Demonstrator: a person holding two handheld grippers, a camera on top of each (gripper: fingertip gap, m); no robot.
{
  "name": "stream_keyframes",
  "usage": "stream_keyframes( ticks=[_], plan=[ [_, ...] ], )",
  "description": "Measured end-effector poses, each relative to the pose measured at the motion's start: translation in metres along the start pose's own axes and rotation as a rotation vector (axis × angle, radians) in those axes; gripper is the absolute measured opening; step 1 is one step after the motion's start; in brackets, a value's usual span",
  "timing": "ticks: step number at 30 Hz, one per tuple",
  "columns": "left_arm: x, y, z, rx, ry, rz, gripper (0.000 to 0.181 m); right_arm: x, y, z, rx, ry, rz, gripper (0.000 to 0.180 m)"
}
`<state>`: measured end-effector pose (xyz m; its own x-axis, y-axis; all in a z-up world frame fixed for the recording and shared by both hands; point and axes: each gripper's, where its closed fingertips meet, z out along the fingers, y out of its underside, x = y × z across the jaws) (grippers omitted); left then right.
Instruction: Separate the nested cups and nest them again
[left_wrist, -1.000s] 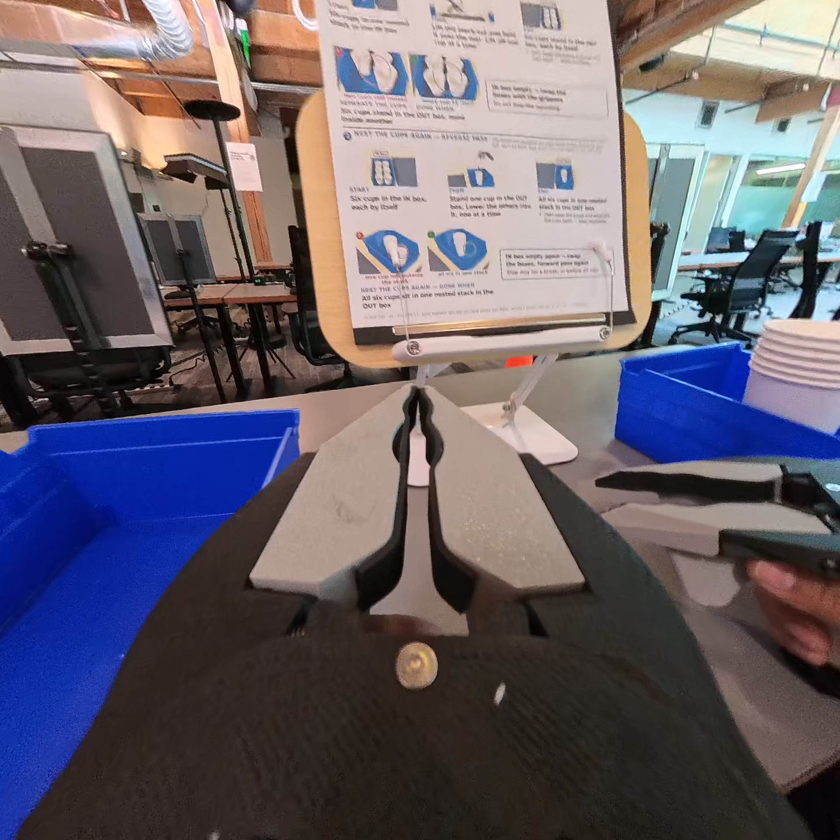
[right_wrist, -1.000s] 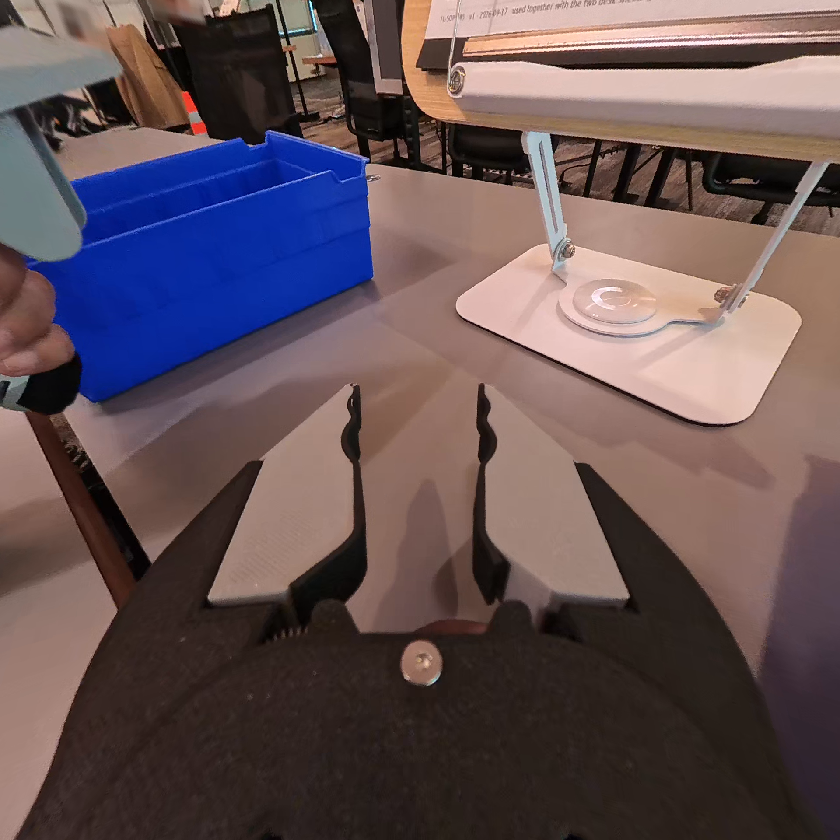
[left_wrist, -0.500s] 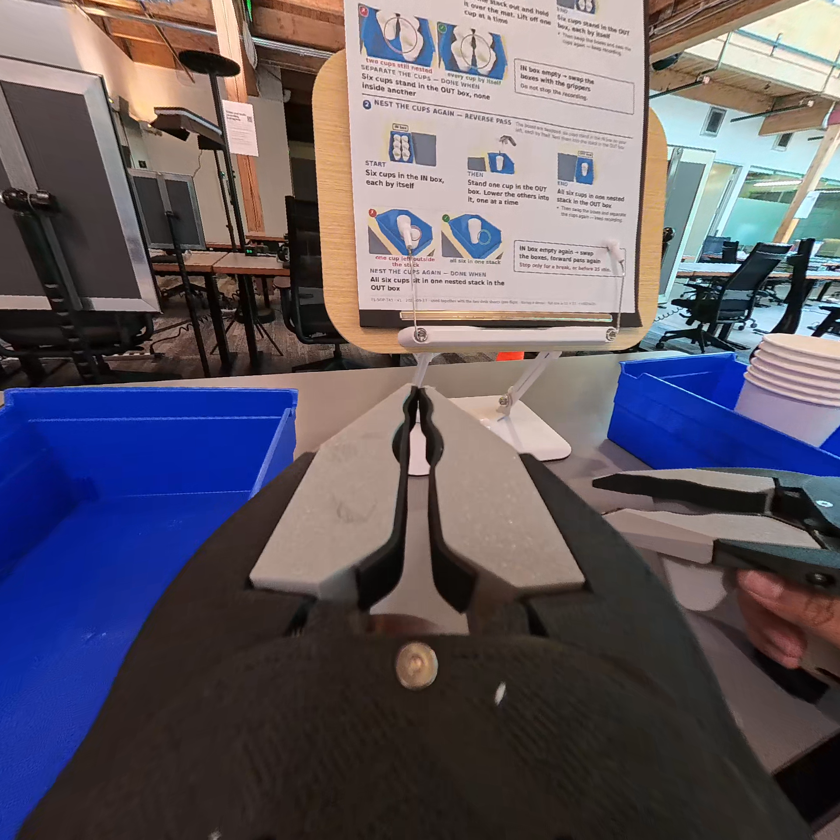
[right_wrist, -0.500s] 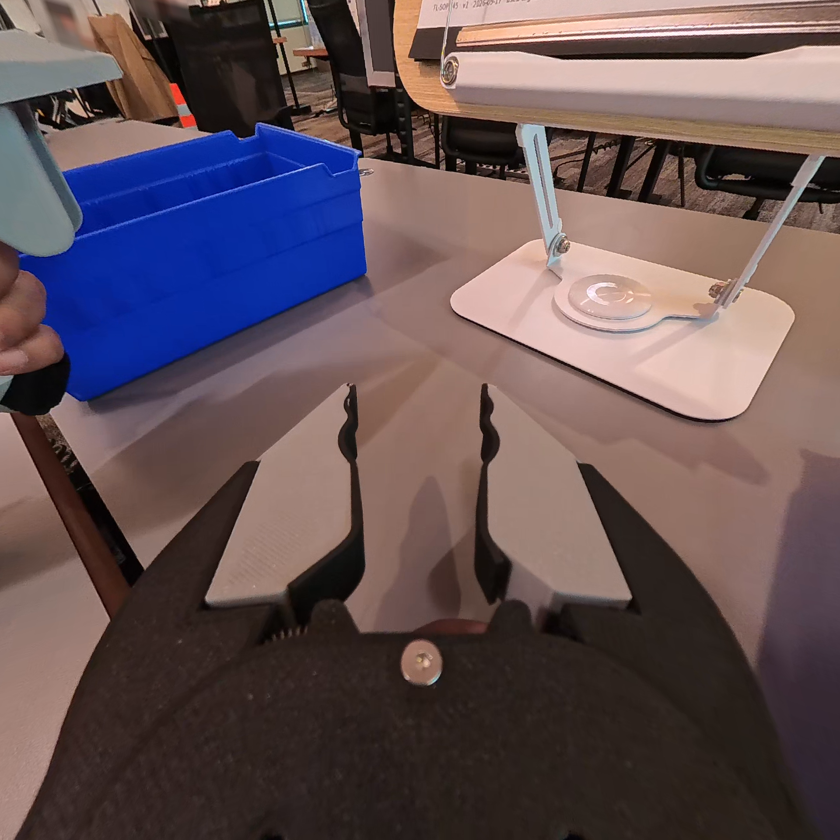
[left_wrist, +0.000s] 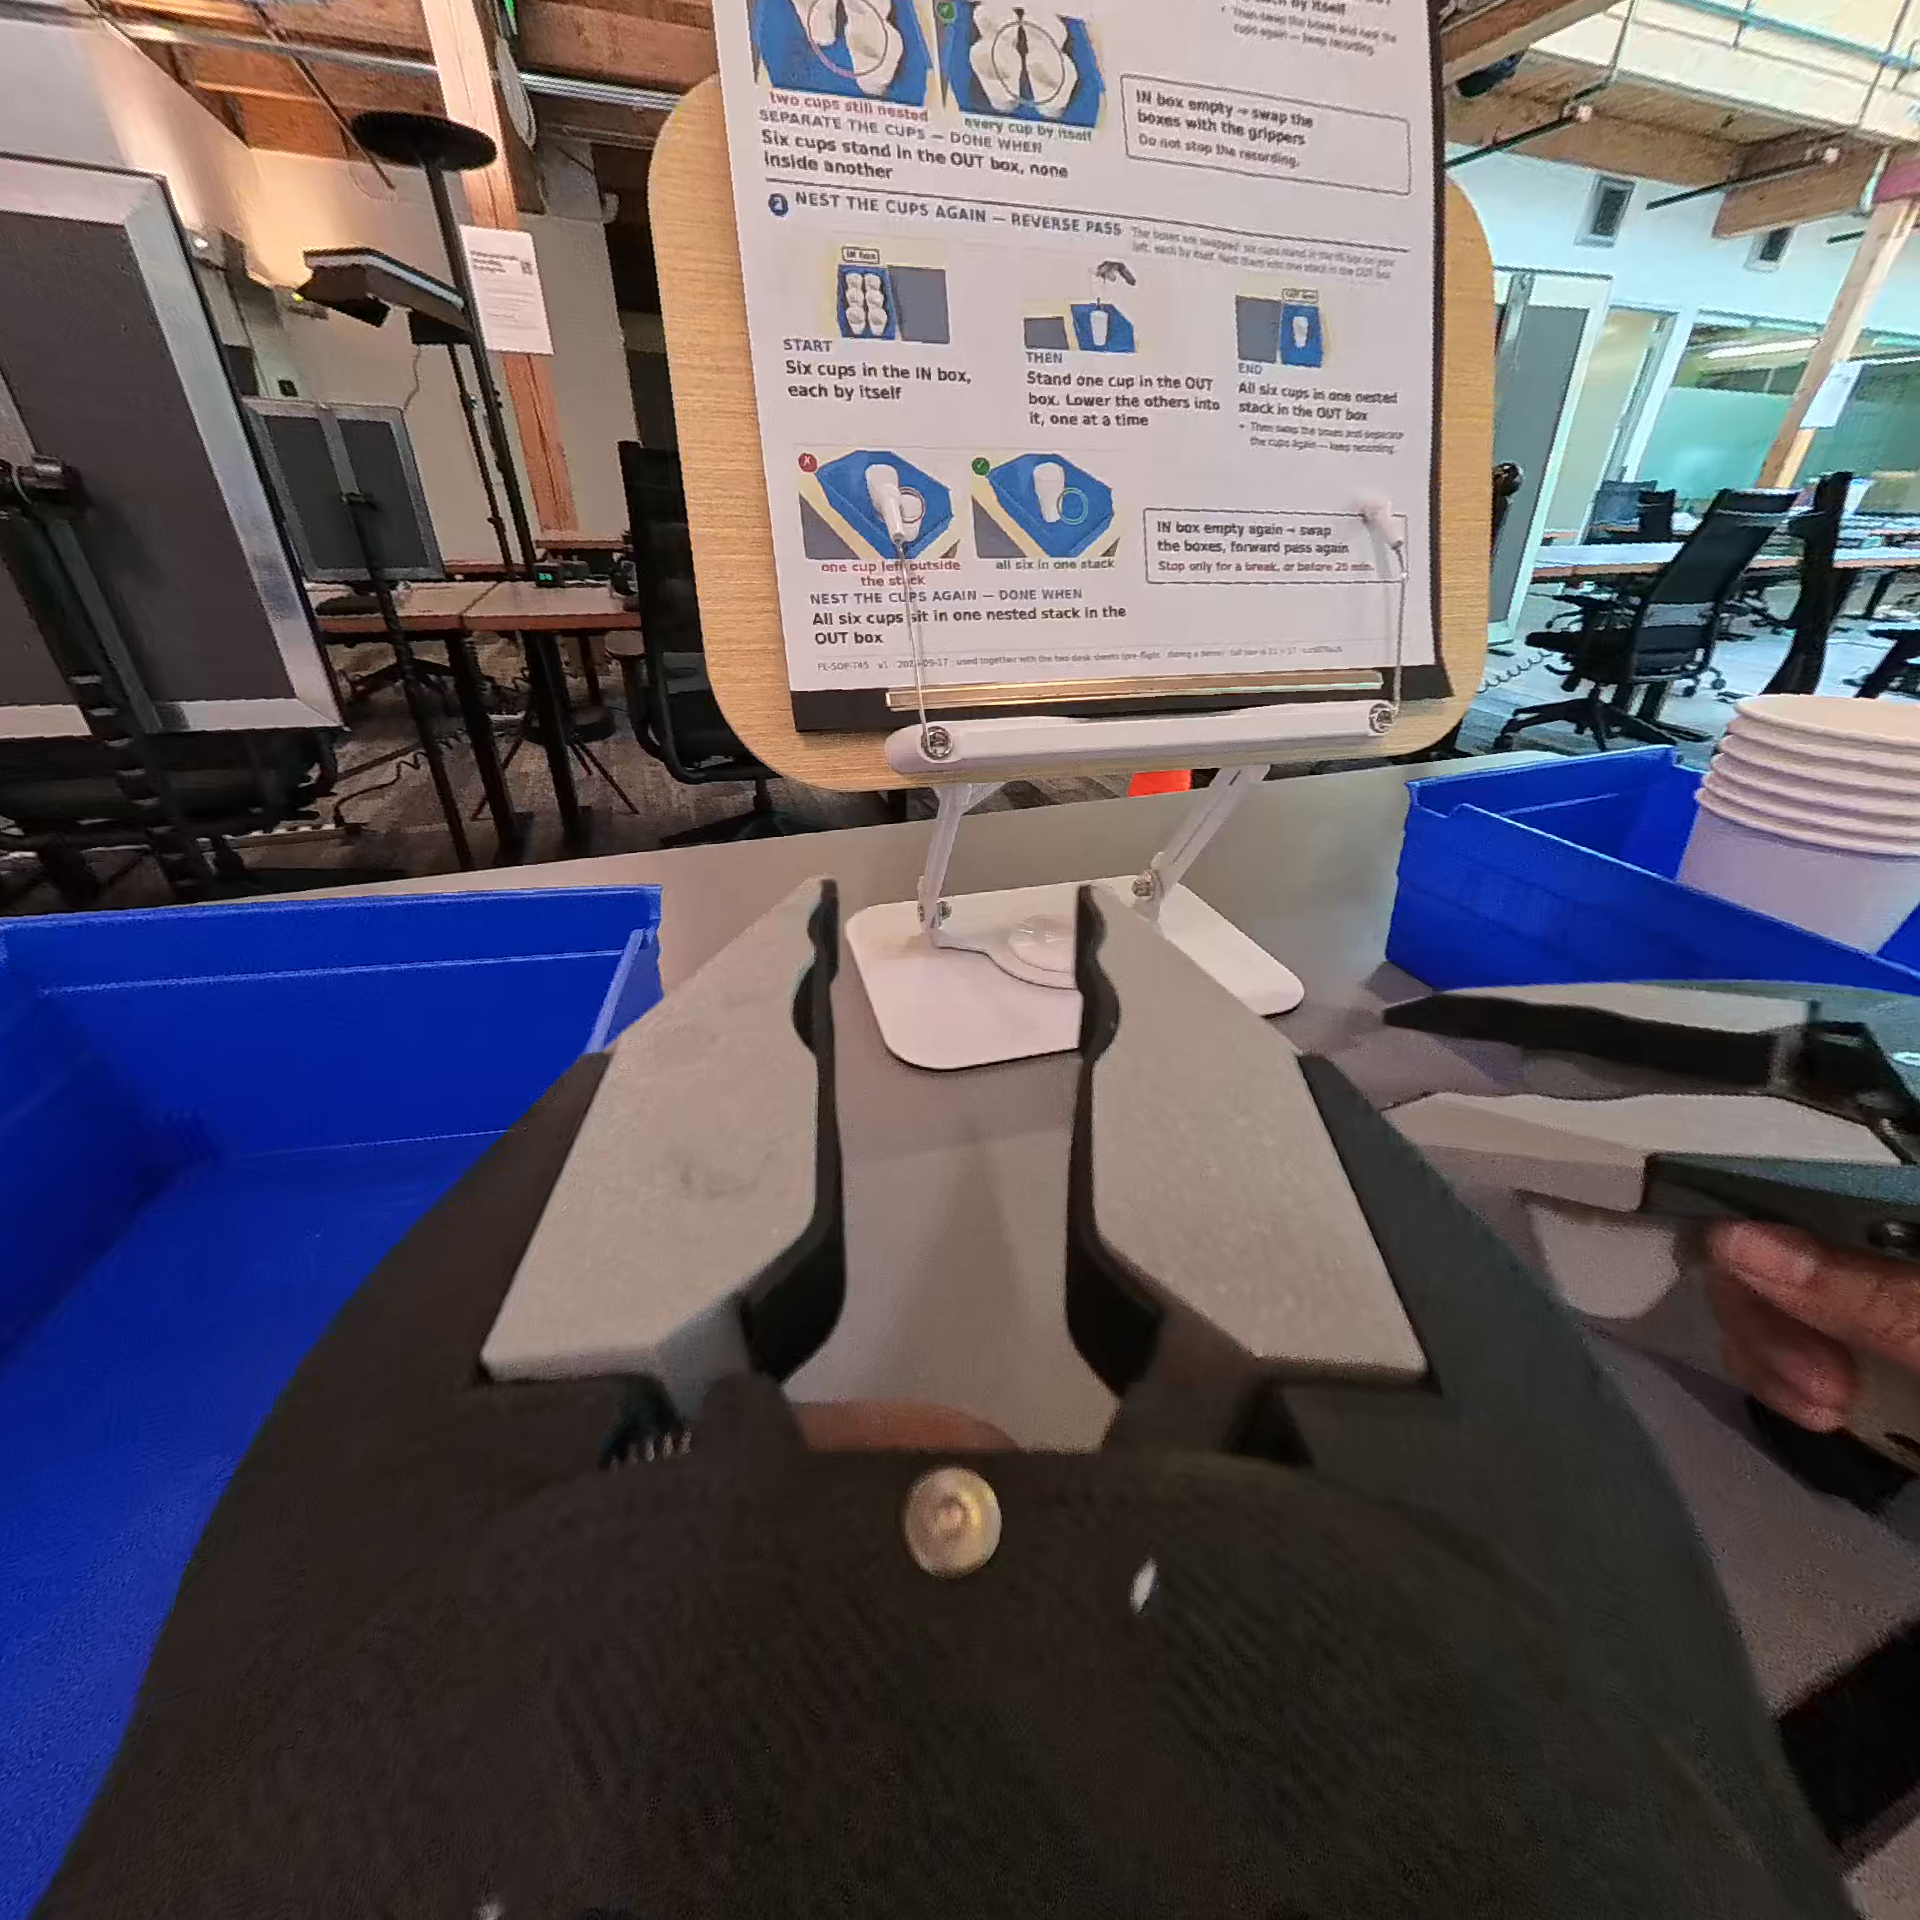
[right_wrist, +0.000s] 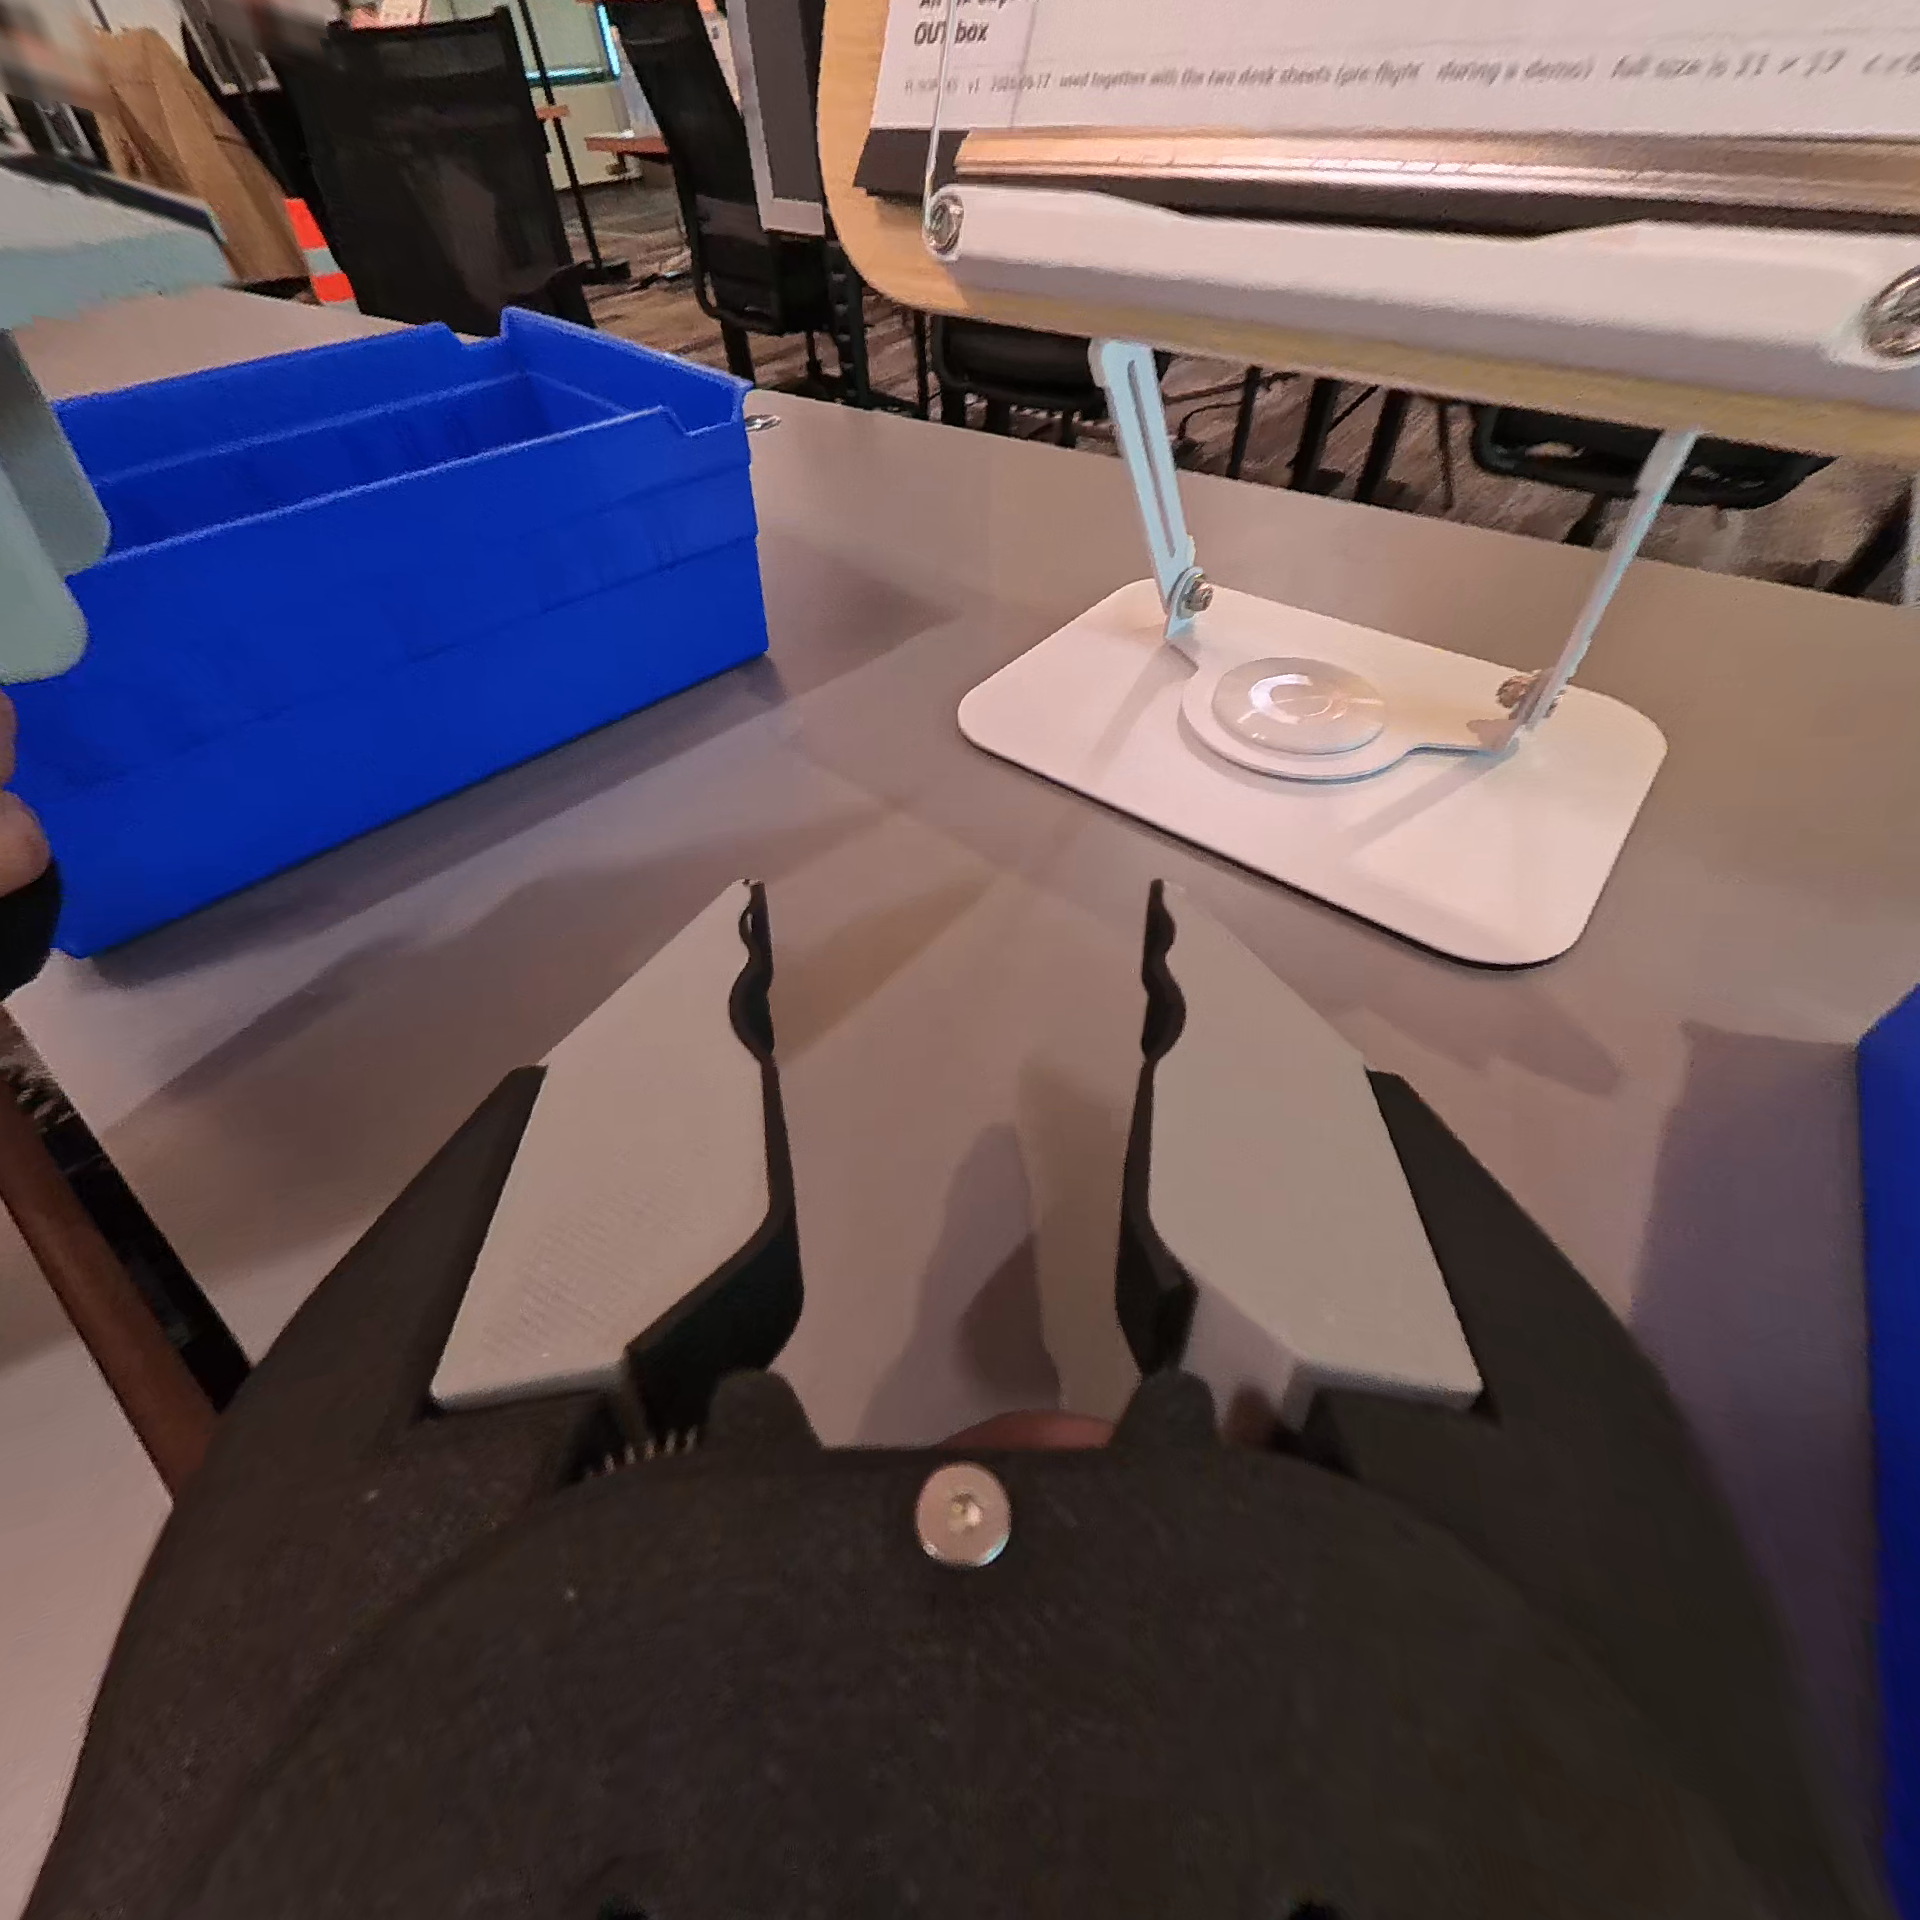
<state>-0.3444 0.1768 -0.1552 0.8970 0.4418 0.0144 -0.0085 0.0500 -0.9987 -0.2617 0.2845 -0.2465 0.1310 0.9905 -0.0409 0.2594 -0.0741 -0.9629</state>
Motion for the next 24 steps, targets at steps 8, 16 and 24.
stream_keyframes(
  ticks=[8, 16, 24],
  plan=[
    [-0.005, 0.000, 0.000, -0.004, -0.037, 0.008, 0.069, 0.026, -0.026, -0.018, 0.101, 0.185, -0.100, 0.103],
    [-0.006, -0.002, -0.002, 0.005, -0.040, 0.007, 0.073, 0.036, -0.070, -0.056, 0.277, 0.377, -0.241, 0.130],
    [-0.007, 0.001, -0.016, -0.024, -0.048, 0.020, 0.079, 0.036, -0.097, -0.098, 0.346, 0.458, -0.297, 0.115]
  ],
)
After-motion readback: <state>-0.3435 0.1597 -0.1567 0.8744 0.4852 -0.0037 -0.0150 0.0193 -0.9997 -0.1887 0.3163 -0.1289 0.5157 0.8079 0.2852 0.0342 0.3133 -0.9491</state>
